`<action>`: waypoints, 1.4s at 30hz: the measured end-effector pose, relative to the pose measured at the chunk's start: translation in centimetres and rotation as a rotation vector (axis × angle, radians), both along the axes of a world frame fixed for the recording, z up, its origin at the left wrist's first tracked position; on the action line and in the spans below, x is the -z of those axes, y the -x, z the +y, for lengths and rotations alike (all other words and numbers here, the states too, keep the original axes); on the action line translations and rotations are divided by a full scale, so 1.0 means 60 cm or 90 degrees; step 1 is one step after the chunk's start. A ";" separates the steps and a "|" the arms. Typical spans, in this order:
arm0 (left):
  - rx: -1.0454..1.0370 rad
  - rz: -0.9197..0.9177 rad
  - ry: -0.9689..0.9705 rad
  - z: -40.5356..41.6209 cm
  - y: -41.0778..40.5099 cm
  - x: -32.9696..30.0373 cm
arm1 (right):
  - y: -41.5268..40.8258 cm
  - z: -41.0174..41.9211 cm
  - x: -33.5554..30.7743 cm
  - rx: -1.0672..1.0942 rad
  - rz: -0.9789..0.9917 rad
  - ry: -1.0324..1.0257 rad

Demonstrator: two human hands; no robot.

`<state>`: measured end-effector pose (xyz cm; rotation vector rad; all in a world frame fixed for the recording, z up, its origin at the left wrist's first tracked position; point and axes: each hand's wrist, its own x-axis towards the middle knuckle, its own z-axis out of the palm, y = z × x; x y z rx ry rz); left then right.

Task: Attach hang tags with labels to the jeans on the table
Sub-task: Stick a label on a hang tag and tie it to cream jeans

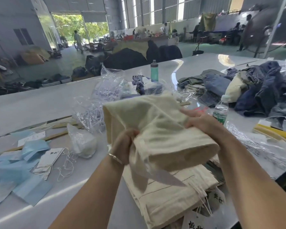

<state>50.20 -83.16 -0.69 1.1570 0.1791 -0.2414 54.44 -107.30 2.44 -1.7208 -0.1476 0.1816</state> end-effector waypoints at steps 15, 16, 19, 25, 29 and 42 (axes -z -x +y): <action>-0.171 0.195 -0.104 0.042 -0.082 0.160 | 0.039 -0.019 0.166 -0.120 0.177 0.408; -0.135 0.226 -0.121 0.037 -0.091 0.153 | 0.041 -0.021 0.171 -0.104 0.158 0.372; -0.036 0.174 -0.128 0.023 -0.124 0.112 | 0.051 -0.027 0.177 -0.078 0.090 0.302; -0.142 -0.238 -0.328 0.043 -0.123 0.104 | 0.068 -0.030 0.197 -0.057 0.023 0.379; -0.159 -0.059 -0.459 0.088 -0.065 0.199 | 0.079 -0.014 0.184 -0.062 0.014 0.670; -0.140 0.022 -0.532 0.284 0.106 0.137 | 0.118 0.323 0.108 -0.177 -0.248 0.536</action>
